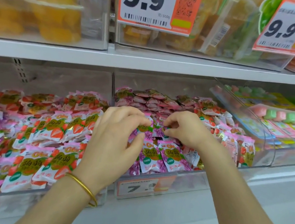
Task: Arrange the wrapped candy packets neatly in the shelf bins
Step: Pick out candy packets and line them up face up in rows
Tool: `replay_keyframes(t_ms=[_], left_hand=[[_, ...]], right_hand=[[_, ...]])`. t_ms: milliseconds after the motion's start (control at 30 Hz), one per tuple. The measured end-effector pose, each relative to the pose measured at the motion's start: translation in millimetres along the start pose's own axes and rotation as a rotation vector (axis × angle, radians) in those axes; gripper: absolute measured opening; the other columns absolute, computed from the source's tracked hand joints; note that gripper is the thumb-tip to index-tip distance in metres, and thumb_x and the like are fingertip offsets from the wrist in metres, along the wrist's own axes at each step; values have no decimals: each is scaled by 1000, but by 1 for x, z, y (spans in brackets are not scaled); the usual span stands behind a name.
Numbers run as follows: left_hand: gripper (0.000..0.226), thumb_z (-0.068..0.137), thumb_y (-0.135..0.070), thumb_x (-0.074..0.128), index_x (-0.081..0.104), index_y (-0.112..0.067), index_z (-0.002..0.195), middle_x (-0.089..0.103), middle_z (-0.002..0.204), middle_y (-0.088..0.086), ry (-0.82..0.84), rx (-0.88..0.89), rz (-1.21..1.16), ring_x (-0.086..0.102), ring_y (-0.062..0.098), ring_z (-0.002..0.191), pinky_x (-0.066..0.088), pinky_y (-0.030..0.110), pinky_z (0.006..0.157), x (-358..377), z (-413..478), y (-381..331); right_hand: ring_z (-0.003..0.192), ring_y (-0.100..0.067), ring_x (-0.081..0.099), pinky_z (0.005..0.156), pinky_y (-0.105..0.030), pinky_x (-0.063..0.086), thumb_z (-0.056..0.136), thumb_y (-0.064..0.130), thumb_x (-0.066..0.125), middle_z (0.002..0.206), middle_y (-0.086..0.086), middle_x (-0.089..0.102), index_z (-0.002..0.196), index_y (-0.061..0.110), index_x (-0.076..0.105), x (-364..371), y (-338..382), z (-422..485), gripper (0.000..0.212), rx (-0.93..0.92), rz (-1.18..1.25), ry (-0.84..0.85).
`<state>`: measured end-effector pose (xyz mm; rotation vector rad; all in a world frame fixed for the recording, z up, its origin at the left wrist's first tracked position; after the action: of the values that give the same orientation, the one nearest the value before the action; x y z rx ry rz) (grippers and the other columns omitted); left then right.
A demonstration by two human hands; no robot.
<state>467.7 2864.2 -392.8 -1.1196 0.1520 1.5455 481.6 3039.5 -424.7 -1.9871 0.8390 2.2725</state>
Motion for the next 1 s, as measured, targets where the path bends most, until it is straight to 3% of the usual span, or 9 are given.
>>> replay_keyframes(t_ms=[200,367,467,567,633,767,900,1000], left_hand=[[23,83,-24,47,63,-28,99,53,103,-19,-45,-35,33,43,8,105,26,24,89,-3,8,-4],[22,85,-18,47,64,-22,99,58,102,-8,-45,53,136,47,15,100,34,32,83,-4,13,-23],[22,84,-16,48,65,-19,97,61,101,-4,-28,95,173,52,22,97,43,38,81,-2,17,-31],[22,83,-17,48,66,-18,95,63,98,-3,3,115,192,55,25,92,46,43,77,3,18,-30],[22,84,-18,47,67,-18,95,63,98,-3,38,127,210,54,24,90,47,43,77,8,17,-30],[22,84,-18,47,66,-18,94,63,96,-4,41,140,222,53,20,89,46,37,75,9,15,-32],[21,84,-19,47,66,-19,93,63,95,-5,14,143,214,51,18,87,44,33,74,8,14,-31],[20,84,-21,48,66,-21,94,63,96,-7,7,128,204,51,17,88,39,27,74,7,15,-31]], right_hand=[[90,-9,59,78,-18,44,88,6,61,106,0,67,108,14,68,-6,5,-4,22,-57,97,2],[88,-11,61,81,-22,46,88,-2,57,94,1,66,100,12,70,-55,-27,-19,23,59,177,-226],[84,-12,60,77,-23,46,87,-2,57,89,2,65,93,14,71,-72,-41,-29,23,129,86,-320],[84,-17,63,79,-32,52,84,3,60,82,2,66,86,15,73,-67,-45,-33,17,164,-31,-265],[85,-22,65,82,-35,52,82,17,67,83,-1,70,83,13,72,-54,-48,-36,6,212,-115,-163],[106,-28,56,91,-34,38,77,48,70,98,-4,67,97,18,67,-39,-52,-38,37,292,-418,-55],[97,-26,57,76,-29,34,79,35,72,99,-3,65,95,16,62,-38,-51,-37,26,264,-370,-42],[79,-20,54,65,-28,37,79,22,73,84,3,57,87,17,55,-50,-46,-39,20,189,-135,-130]])
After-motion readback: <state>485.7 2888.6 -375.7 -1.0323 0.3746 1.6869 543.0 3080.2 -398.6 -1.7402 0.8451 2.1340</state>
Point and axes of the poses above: each hand's wrist, its own z-axis towards the middle knuckle, its own x-axis out of the palm, y = z × x, the point moved 9 cm from there along z, towards the middle knuckle
